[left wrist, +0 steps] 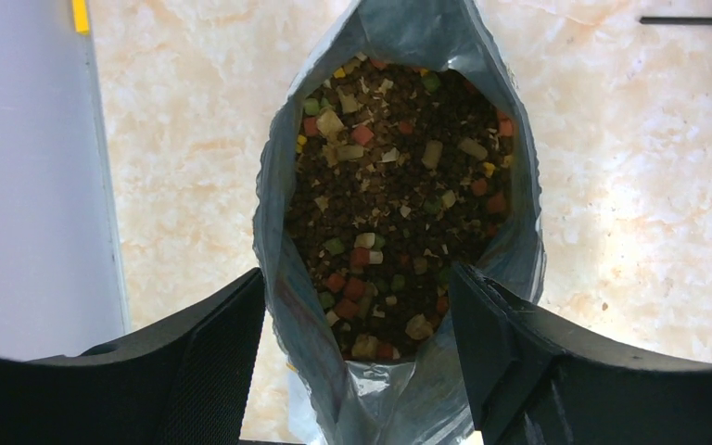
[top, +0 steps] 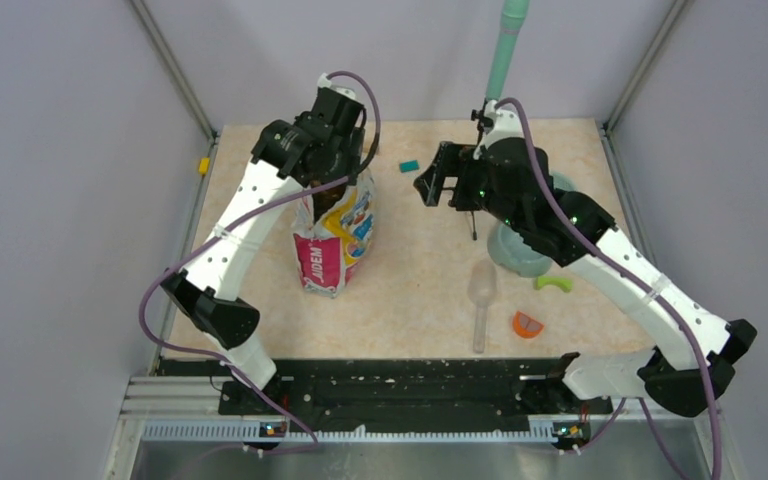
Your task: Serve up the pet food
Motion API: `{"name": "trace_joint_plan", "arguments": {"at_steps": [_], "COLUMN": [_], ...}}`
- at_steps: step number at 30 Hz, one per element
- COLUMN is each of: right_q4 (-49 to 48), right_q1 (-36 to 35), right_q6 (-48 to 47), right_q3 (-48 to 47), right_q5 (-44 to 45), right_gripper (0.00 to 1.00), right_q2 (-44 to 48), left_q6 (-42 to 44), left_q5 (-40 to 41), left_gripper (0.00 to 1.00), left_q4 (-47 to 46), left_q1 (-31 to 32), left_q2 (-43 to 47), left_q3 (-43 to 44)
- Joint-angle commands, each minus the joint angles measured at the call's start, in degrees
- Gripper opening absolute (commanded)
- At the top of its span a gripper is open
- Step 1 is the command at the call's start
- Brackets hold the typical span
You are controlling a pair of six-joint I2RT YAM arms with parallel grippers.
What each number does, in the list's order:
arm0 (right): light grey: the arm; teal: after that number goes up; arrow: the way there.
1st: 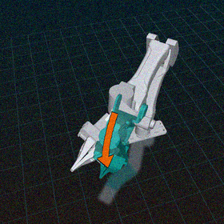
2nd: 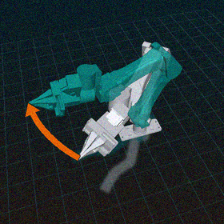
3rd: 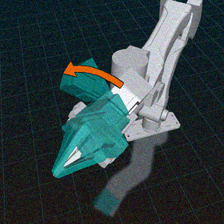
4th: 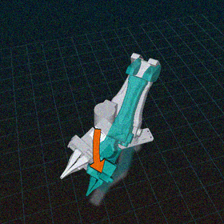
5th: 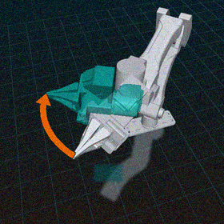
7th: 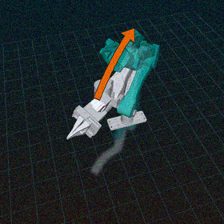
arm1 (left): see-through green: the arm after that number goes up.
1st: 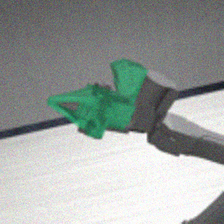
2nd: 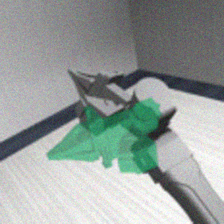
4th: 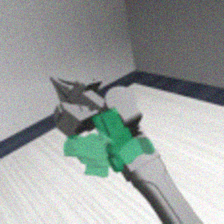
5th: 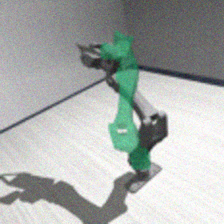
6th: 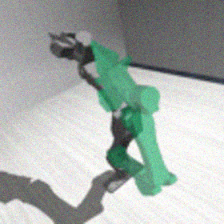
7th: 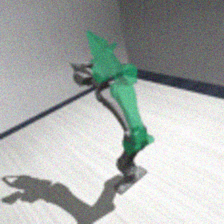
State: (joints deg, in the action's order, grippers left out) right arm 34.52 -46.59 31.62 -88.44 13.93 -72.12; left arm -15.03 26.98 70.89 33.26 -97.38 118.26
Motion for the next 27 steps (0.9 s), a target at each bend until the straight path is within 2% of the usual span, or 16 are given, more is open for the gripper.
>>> {"name": "trace_joint_plan", "arguments": {"at_steps": [1, 4, 13, 19, 27], "right_q4": [8.61, 12.51, 12.41, 12.11, 15.61], "right_q1": [1.26, 1.97, 2.29, 2.55, 2.71], "right_q6": [2.86, 3.96, 6.77, 6.86, 7.30], "right_q3": [4.76, 9.70, 21.04, 21.81, 23.52], "right_q5": [10.40, 12.53, 9.29, 9.56, 13.27], "right_gripper": [0.90, 0.90, 0.90, 0.90, 0.90], "right_q2": [0.66, 1.95, 5.82, 6.09, 6.40], "left_q6": [0.20, 0.00, 0.36, 0.24, 0.13], "left_q5": [4.36, 5.67, 3.99, 2.99, 0.01], "left_gripper": [0.75, 0.75, 0.75, 0.75, 0.75], "left_q4": [-0.80, -2.04, -3.10, -2.03, -6.46], "left_q1": [-0.18, -0.22, -1.00, -1.24, -1.19], "left_q2": [2.80, 4.36, 3.85, 2.28, 6.92], "left_q3": [3.87, 3.68, 1.45, 1.70, 6.51]}}
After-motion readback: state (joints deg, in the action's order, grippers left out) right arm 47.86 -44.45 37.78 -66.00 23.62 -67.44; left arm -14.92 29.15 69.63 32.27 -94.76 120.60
